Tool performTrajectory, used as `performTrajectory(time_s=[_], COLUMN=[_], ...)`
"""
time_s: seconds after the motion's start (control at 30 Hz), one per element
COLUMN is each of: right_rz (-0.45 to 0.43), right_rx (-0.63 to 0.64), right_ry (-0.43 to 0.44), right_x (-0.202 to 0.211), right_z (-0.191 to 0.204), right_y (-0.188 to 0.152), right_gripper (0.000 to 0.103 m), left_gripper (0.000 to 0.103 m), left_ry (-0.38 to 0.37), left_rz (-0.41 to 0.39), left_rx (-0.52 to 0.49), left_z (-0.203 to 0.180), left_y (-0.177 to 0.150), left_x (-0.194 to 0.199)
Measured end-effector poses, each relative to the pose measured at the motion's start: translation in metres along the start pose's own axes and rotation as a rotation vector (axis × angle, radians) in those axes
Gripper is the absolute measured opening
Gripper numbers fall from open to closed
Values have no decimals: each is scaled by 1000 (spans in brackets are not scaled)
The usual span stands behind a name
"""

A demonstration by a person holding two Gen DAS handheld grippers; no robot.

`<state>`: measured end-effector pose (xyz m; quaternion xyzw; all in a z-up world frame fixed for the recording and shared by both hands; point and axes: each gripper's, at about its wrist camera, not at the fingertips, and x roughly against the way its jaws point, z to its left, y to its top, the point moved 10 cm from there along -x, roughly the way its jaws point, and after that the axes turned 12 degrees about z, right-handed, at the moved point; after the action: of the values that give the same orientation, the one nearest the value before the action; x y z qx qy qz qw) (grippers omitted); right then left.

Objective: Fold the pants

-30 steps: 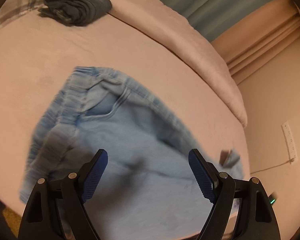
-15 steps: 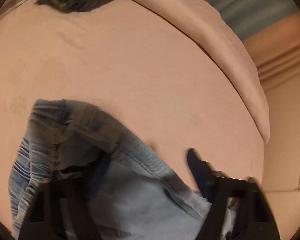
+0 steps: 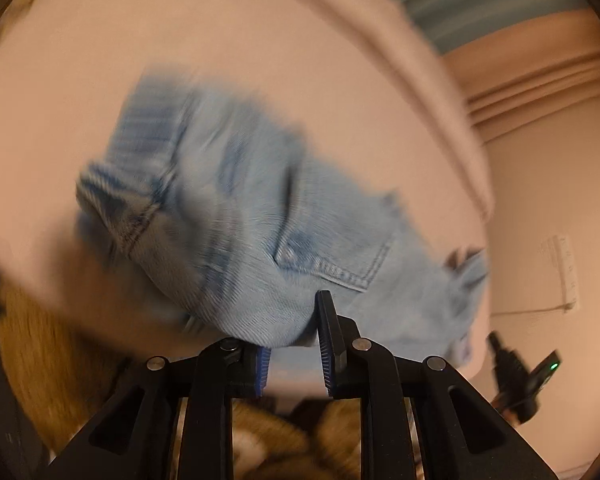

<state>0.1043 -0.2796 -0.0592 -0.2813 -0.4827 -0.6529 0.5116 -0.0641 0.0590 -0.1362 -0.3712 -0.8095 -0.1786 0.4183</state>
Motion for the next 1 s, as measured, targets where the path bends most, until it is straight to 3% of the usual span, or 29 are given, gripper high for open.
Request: performTrajectory(time_s=[0.1,0.17,0.23,0.27,0.3,0.33,0.4,0.43,0.57,0.63,0.67,0.7,0.73,0.8,0.87,1.0], right_rz=[56,95,104,107,103,100,109,115,151,156,149,145,143,75,-39,-184], right_rx=[-58,-127,-162,-173,-177,-176,-187,-202,-257,-284,-304,-310,-315,-324,-279,-269], right_ry=[-9,38,55,46,44,47,55,68,83,108,109,73,73,120,87,24], right_x=[-16,-26,-32,-36,-39,-42,-53,-61,-96,-109,-113,-114,-113,-88,-43,35], right_z=[-21,-35,-48,-56,-60,-64,-72,-77,-93,-94,-96,-101,-101,-95,-93,-108], right_y=[-7,-7,1,8,13,21,37,46,73,79,81,83,85,93,101,90], right_gripper=[9,10,22,40,52,53,53,53,53,40,16,6,6,5,4,4], left_gripper=[19,20,24,31,38,42,67,68,68,64,48,32,32,31,30,30], left_ry=[-14,-21,-7,12,24,25,61,80,65,73,120,155,165,114,97,178], left_rz=[21,20,13,-11,-32,-51,-127,-144,-196,-195,-206,-214,-218,-209,-196,-152], left_rx=[60,52,31,27,23,19,17,22,52,57,46,42,37,56,56,40], left_z=[11,6,5,6,10,9,11,13,21,23,25,28,27,29,36,43], left_y=[-2,2,6,10,14,16,23,29,40,47,48,48,47,43,40,27], left_x=[-15,-7,2,8,15,22,37,37,37,29,27,30,31,37,50,48])
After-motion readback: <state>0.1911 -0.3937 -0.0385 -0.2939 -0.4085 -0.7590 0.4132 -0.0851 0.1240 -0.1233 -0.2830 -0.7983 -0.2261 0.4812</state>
